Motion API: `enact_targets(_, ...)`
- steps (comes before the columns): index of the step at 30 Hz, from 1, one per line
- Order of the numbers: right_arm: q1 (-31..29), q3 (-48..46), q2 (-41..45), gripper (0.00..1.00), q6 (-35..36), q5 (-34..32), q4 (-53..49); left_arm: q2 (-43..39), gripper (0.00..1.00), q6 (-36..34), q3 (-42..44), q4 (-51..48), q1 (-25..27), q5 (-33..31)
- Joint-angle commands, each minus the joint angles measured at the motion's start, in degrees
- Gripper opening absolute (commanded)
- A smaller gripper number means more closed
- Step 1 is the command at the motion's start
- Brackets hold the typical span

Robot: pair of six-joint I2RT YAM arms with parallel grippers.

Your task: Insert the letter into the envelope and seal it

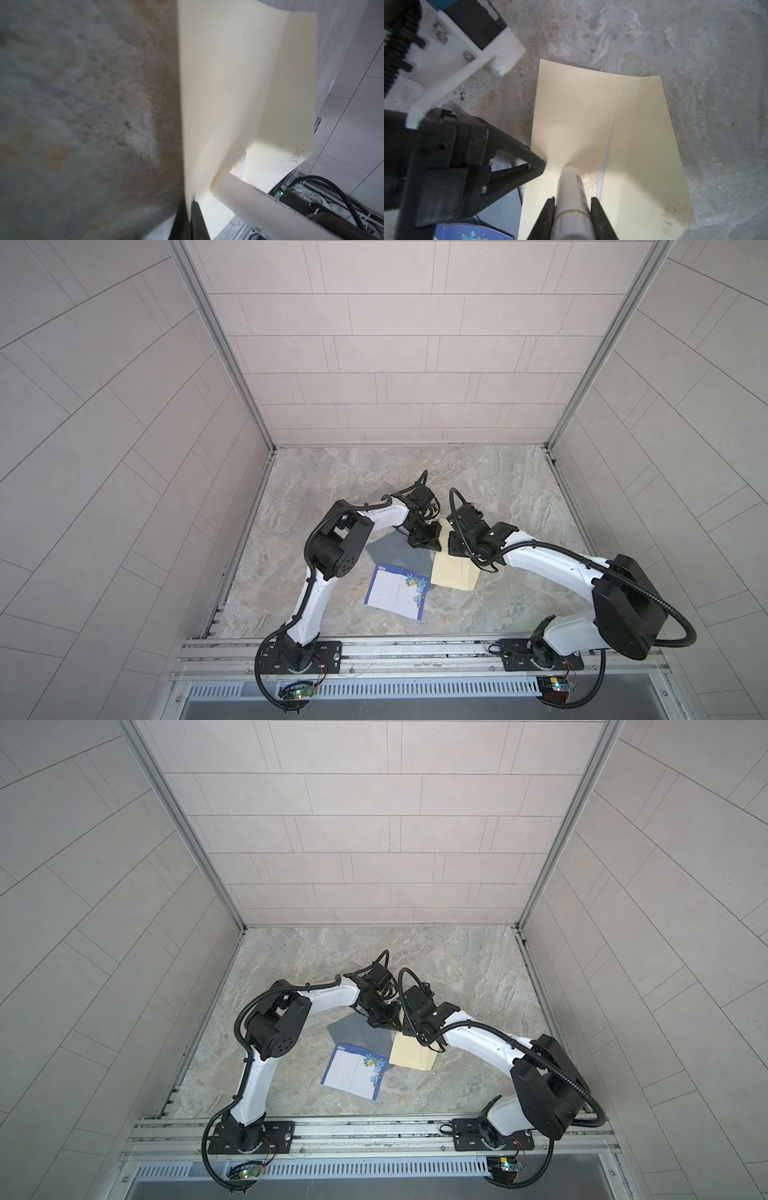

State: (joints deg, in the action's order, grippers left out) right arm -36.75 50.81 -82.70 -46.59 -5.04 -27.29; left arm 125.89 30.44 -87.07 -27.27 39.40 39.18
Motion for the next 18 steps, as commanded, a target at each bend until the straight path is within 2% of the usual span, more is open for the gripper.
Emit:
enact_targets(1, 0.1, 0.1, -3.2, 0.0, -0.3, -3.9, -9.4, -1.7, 0.0, 0.0, 1.5, -1.8, 0.1, -2.7)
enact_targets(6, 0.5, 1.9, -5.0, 0.0, 1.0, -6.7, -12.7, -2.1, 0.0, -0.2, 1.7, -1.8, 0.1, -3.0)
enact_targets(18, 1.6, -1.1, -3.5, 0.0, 0.7, -6.7, -13.1, -2.0, 0.0, -0.2, 1.6, -1.8, 0.1, -2.8)
